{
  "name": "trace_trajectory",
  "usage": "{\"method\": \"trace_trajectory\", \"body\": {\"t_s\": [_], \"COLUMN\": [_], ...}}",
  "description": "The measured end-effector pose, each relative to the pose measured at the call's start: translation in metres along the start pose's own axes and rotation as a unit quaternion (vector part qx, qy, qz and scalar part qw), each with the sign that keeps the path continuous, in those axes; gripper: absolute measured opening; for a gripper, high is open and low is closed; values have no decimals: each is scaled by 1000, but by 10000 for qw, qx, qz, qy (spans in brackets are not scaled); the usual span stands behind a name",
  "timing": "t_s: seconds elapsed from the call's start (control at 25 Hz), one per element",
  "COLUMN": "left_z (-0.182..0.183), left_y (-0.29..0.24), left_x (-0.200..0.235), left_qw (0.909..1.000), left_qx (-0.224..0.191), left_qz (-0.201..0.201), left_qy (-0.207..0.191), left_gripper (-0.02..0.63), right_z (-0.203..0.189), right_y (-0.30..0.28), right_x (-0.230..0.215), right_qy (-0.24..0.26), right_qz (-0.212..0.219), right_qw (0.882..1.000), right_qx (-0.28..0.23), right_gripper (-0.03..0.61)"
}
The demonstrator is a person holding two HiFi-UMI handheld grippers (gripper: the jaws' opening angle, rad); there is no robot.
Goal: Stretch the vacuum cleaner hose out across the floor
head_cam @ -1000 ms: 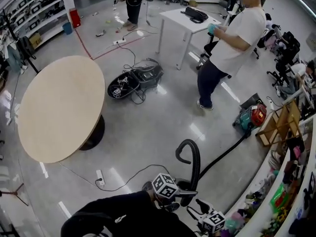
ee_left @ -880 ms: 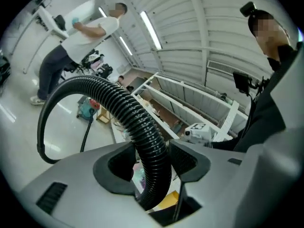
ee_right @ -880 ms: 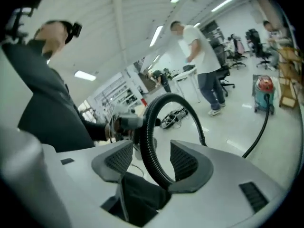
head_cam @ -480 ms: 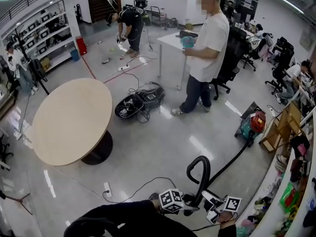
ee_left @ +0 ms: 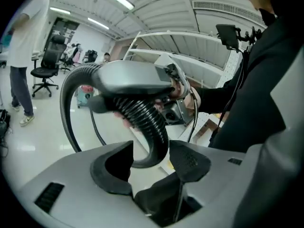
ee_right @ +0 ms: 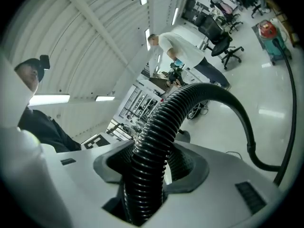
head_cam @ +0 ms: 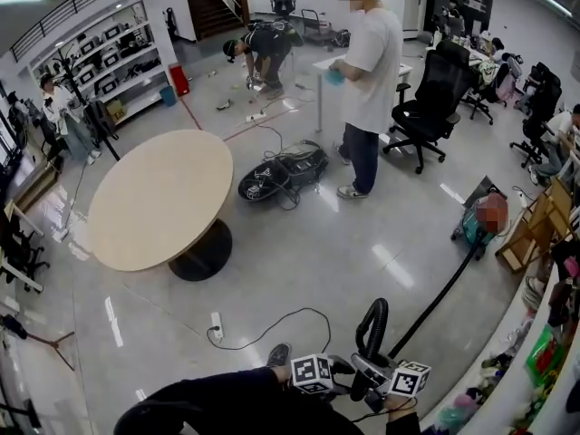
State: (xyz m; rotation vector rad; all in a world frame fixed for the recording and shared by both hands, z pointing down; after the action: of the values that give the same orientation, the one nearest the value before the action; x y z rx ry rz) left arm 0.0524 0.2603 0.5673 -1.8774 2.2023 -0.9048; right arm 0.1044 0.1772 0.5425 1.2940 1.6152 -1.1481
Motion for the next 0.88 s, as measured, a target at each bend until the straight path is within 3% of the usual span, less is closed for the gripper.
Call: {"method": "trace_trajectory", "body": {"t_s": [0.08,0.12,0.16,0.2,0.28,0.32,0.36,0.4,0.44,0.6,0.64,0.68,0.72,0.88], "left_z": [-21,-28,-31,-30,-19,-14,-13,-15,-21,-42,-47,-52,-58,-68], "left_y": [21,36,54,73,103,114,123,130,136,159,165,171,177,194], "left_x": [5,14,26,40,61,67,71,74,74,70,71,71,70,50], "left_qw": [9974,9895,9730,9484,8894,8627,8428,8319,8269,8106,8108,8160,8264,8898], "left_qx": [-269,-710,-1297,-1927,-2952,-3264,-3444,-3518,-3541,-3772,-3814,-3784,-3681,-3049], "left_qz": [-35,1,24,-11,-339,-574,-776,-920,-1040,-1450,-1443,-1395,-1323,-920], "left_qy": [674,1260,1908,2520,3474,3819,4062,4191,4243,4239,4199,4141,4050,3269], "left_gripper": [232,232,232,232,282,325,361,381,385,382,357,245,178,164], "right_z": [-13,-21,-30,-40,-59,-67,-75,-83,-93,-132,-138,-143,-147,-169], "right_y": [6,8,7,4,-8,-18,-29,-42,-57,-114,-125,-134,-143,-163], "right_x": [8,12,17,22,32,38,43,49,54,61,58,56,53,47], "right_qy": [428,683,938,1174,1531,1651,1757,1876,2015,2428,2475,2516,2564,2942], "right_qz": [-16,-35,-63,-95,-148,-155,-162,-191,-247,-590,-732,-890,-1048,-1736], "right_qw": [9991,9976,9953,9924,9867,9847,9828,9804,9771,9625,9596,9569,9540,9266], "right_qx": [51,129,236,354,519,541,546,571,632,1055,1121,1145,1149,1572], "right_gripper": [209,206,206,206,206,206,204,204,204,197,191,186,179,173]}}
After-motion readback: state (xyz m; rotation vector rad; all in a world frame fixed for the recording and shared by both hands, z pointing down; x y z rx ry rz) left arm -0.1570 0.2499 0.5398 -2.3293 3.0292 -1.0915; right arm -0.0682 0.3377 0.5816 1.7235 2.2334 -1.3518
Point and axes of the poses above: the fingertips, and each gripper's own axes: y backward along the fingers, x to its left, z out of its top, the point moved 6 cm from there along y, backward along the fingers, and after that the axes turned 15 degrees about -y, right-handed, at the moved point
